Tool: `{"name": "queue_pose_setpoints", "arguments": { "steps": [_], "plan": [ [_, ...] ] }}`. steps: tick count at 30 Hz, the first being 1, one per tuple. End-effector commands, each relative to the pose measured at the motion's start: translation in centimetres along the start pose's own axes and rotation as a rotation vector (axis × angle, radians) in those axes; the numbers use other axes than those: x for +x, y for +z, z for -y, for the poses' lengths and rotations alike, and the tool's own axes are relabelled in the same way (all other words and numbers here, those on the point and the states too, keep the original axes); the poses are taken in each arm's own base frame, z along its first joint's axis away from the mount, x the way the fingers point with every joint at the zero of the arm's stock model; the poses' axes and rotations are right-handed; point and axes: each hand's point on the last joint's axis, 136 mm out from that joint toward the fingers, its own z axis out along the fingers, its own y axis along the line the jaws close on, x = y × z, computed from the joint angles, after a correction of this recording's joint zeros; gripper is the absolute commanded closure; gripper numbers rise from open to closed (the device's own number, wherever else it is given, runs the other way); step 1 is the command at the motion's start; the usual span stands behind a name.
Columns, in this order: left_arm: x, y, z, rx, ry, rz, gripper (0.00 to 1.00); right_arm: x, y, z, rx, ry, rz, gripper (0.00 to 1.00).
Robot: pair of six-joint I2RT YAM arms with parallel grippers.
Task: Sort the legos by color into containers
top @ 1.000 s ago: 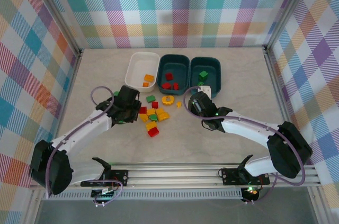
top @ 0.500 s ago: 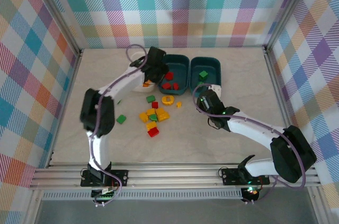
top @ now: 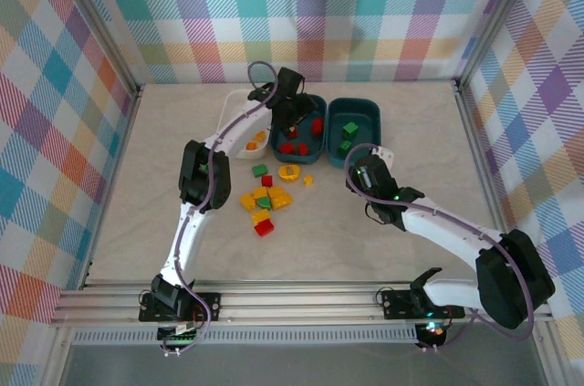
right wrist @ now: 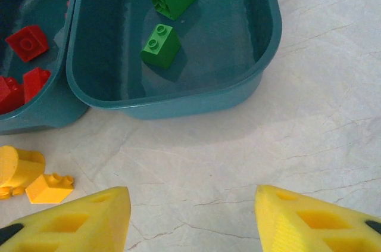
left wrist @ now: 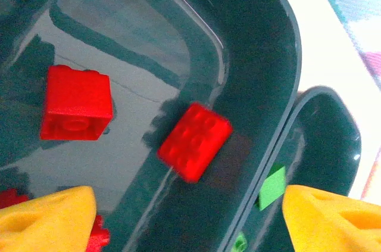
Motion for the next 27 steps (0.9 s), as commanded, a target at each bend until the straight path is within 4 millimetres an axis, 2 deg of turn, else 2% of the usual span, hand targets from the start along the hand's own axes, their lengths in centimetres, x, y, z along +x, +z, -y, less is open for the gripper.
{"name": "queue_pose_setpoints", "arguments": {
  "steps": [1, 3, 7, 9, 10, 13, 15, 18, 27],
  "plan": [
    [-0.4, -7.2, 0.5, -0.025, 0.173, 0.087, 0.15, -0.4, -0.5, -0.4, -0.038, 0.033, 0.018, 0.42],
    [-1.7, -10.4, -2.5, -0.117, 0.238, 0.182, 0.12, -0.7, -0.9, -0.5, -0.053, 0.042, 0.027, 0.41],
    [-4.2, -15.9, -12.7, -0.444, 0.331, 0.274, 0.08, -0.7, -1.6, -1.1, -0.107, 0.069, 0.028, 0.4],
    [-5.1, -17.8, -17.2, -0.552, 0.332, 0.289, 0.08, -0.6, -1.7, -1.3, -0.123, 0.079, 0.024, 0.4],
    [-5.3, -18.3, -19.4, -0.575, 0.306, 0.278, 0.08, -0.6, -1.7, -1.4, -0.127, 0.079, 0.022, 0.39],
    [-5.5, -18.9, -24.4, -0.591, 0.219, 0.258, 0.08, -0.4, -1.5, -1.5, -0.133, 0.081, 0.018, 0.38],
    [-5.3, -18.7, -26.4, -0.594, 0.179, 0.245, 0.09, -0.3, -1.3, -1.5, -0.131, 0.08, 0.016, 0.37],
    [-5.1, -18.0, -27.4, -0.608, 0.2, 0.233, 0.11, 0.0, -1.2, -1.5, -0.13, 0.076, 0.006, 0.36],
    [-7.2, -14.1, -30.8, -0.772, 0.3, 0.156, 0.15, -0.1, -1.6, -1.3, -0.137, 0.066, 0.017, 0.32]
  ]
}}
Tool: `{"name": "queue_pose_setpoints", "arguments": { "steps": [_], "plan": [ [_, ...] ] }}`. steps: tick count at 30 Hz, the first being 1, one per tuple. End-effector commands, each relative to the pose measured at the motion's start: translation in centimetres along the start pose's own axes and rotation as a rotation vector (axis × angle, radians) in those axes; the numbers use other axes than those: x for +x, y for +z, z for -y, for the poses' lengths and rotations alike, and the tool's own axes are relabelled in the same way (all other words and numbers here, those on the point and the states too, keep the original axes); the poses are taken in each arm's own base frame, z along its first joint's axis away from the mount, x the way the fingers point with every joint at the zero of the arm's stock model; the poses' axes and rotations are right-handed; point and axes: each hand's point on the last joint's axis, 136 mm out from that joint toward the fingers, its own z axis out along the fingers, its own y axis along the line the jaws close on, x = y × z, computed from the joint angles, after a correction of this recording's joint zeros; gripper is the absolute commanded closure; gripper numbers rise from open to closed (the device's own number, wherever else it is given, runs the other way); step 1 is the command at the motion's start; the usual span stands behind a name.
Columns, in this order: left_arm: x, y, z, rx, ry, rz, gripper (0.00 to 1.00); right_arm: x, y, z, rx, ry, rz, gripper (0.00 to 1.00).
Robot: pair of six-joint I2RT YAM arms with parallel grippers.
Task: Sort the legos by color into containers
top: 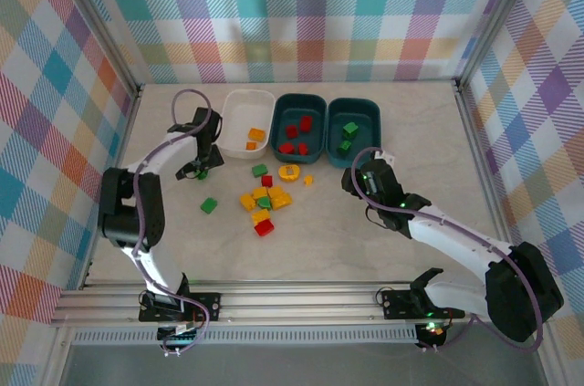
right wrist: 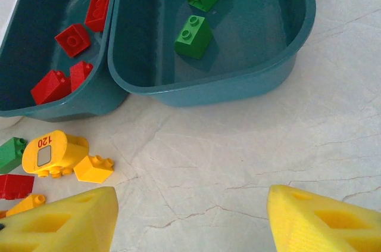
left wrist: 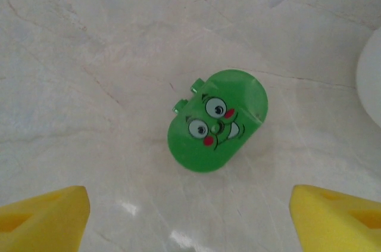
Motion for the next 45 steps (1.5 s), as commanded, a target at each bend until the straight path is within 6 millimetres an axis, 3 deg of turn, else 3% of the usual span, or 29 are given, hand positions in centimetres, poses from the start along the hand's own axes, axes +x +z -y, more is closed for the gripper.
{"name": "queue_pose_setpoints", "arguments": {
  "steps": [1, 14, 19, 25, 33, 41, 45],
  "plan": [
    [-1.5, 1.5, -0.1, -0.064, 0.088, 0.016, 0.16, -0.5, -0.3, -0.3, -0.025, 0.009, 0.021, 0.32],
    [-1.5, 4.9, 0.9, -0.033, 0.14, -0.011, 0.22, -0.5, -0.2, -0.5, -0.031, 0.004, 0.018, 0.32],
    [-1.5, 5.4, 1.4, -0.022, 0.129, -0.04, 0.29, -0.5, -0.2, -0.6, -0.035, 0.002, 0.018, 0.32],
    [-0.5, 5.8, 2.5, 0.028, 0.106, -0.106, 0.43, -0.5, -0.2, -0.6, -0.036, 0.0, 0.017, 0.32],
    [1.1, 5.2, 1.6, 0.022, 0.045, -0.134, 0.55, -0.4, -0.1, -0.8, -0.046, -0.001, 0.01, 0.32],
    [4.3, 3.8, 1.8, 0.096, -0.014, -0.194, 0.55, -0.2, 0.0, -1.0, -0.051, 0.001, 0.002, 0.32],
    [6.4, 3.3, 2.5, 0.136, -0.066, -0.249, 0.4, -0.2, 0.1, -1.0, -0.051, -0.002, -0.001, 0.32]
  ]
}}
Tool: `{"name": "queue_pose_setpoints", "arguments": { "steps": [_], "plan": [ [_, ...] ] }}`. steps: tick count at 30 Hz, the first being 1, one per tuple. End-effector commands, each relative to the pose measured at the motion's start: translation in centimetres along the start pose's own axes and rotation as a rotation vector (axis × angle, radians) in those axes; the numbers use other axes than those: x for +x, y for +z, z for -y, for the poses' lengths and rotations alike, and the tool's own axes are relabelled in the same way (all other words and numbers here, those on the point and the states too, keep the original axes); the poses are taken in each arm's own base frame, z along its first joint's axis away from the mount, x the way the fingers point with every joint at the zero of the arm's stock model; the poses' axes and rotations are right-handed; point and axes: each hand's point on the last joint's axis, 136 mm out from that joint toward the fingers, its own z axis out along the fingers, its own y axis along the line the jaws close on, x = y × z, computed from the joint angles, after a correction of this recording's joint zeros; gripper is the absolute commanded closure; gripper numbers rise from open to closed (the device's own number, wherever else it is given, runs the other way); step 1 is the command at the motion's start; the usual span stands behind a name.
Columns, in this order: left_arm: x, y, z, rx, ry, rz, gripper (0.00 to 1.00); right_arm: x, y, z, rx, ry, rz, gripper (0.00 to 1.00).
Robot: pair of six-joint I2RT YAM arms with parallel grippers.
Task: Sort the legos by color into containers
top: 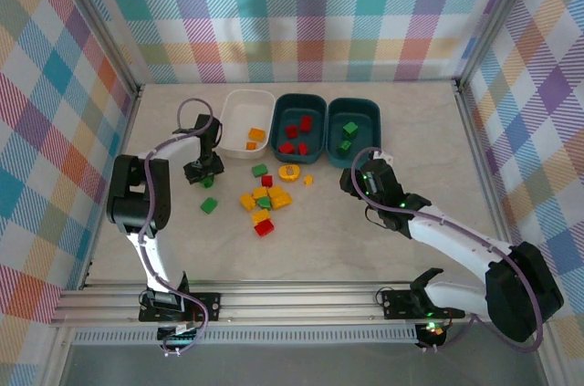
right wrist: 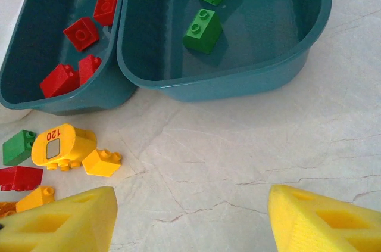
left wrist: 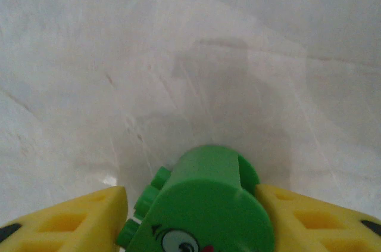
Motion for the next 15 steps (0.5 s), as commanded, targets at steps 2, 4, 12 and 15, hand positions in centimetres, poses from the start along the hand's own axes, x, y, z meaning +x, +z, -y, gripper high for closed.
{"name": "queue_pose_setpoints", "arguments": {
  "steps": [2, 4, 12, 15],
  "plan": [
    [3.9, 0.3, 1.0, 0.069, -0.068, -0.129, 0.35, -0.4, 0.1, -0.5, -0.027, 0.001, 0.013, 0.32],
    [4.2, 0.2, 1.3, 0.081, -0.07, -0.137, 0.33, -0.4, 0.1, -0.6, -0.027, 0.0, 0.014, 0.32],
    [4.6, -1.3, 2.3, 0.087, -0.024, -0.123, 0.33, -0.5, 0.0, -0.7, -0.03, -0.002, 0.016, 0.32],
    [5.7, -1.8, 3.8, 0.126, 0.0, -0.128, 0.3, -0.4, 0.0, -0.6, -0.031, -0.002, 0.011, 0.32]
  ]
}}
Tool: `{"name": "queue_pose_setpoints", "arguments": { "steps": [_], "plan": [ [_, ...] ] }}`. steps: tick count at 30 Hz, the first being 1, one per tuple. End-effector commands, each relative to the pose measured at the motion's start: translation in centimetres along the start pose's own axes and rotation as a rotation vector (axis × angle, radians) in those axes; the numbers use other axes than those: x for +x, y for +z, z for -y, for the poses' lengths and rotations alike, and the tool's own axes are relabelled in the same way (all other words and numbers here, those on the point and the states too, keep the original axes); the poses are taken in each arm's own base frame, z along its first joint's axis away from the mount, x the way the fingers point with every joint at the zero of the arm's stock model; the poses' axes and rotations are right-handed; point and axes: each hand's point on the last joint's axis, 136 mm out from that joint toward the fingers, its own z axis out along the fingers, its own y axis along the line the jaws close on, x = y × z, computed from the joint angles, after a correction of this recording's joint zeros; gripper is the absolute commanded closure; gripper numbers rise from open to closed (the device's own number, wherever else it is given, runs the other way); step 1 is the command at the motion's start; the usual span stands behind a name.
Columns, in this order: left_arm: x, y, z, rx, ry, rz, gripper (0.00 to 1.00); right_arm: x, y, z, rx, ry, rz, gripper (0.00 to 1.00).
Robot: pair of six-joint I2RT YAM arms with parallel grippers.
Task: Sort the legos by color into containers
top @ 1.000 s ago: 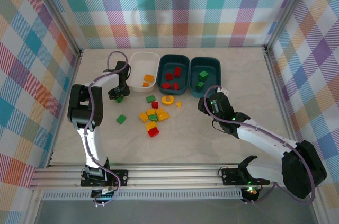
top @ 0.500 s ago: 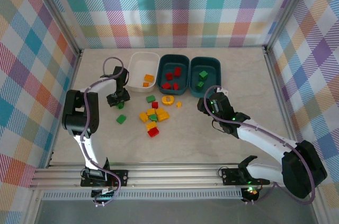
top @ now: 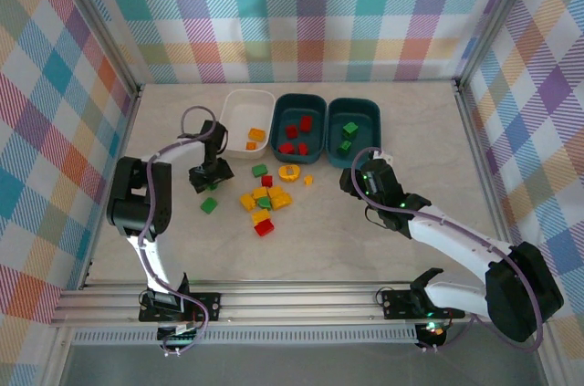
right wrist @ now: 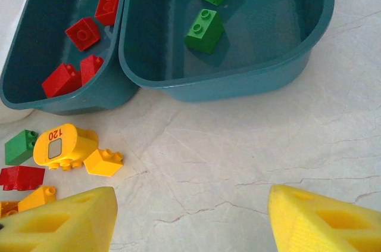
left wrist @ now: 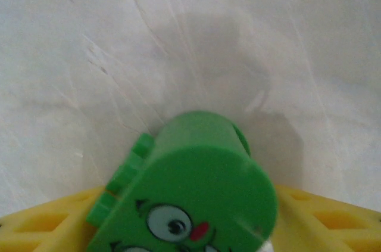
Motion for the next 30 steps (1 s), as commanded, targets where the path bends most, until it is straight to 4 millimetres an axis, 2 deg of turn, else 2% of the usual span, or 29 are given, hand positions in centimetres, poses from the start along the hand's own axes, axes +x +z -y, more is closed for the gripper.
{"name": "queue_pose_setpoints", "arguments": {
  "steps": [1, 4, 13, 17, 22, 26, 30],
  "plan": [
    [2.7, -1.1, 1.9, 0.056, 0.028, -0.051, 0.29, -0.4, 0.1, -0.5, -0.024, -0.002, 0.013, 0.32],
    [3.4, -1.2, 2.5, 0.057, 0.042, -0.045, 0.25, -0.3, 0.2, -0.5, -0.025, -0.004, 0.009, 0.32],
    [2.3, -1.4, -0.5, -0.098, 0.032, 0.035, 0.25, -0.3, 0.2, -0.7, -0.029, -0.007, 0.004, 0.32],
    [1.3, -1.2, -0.9, -0.094, -0.003, 0.044, 0.26, -0.1, 0.4, -0.8, -0.031, -0.01, -0.006, 0.32],
    [0.3, 0.1, 0.1, -0.053, -0.025, 0.019, 0.29, -0.1, 0.5, -0.8, -0.033, -0.01, -0.009, 0.32],
    [-0.7, 0.4, 0.5, -0.046, -0.039, 0.025, 0.31, 0.0, 0.6, -0.8, -0.031, -0.012, -0.011, 0.32],
    [-1.3, 0.7, 0.8, -0.039, -0.035, 0.024, 0.38, 0.1, 0.7, -0.9, -0.033, -0.013, -0.016, 0.32]
  ]
}}
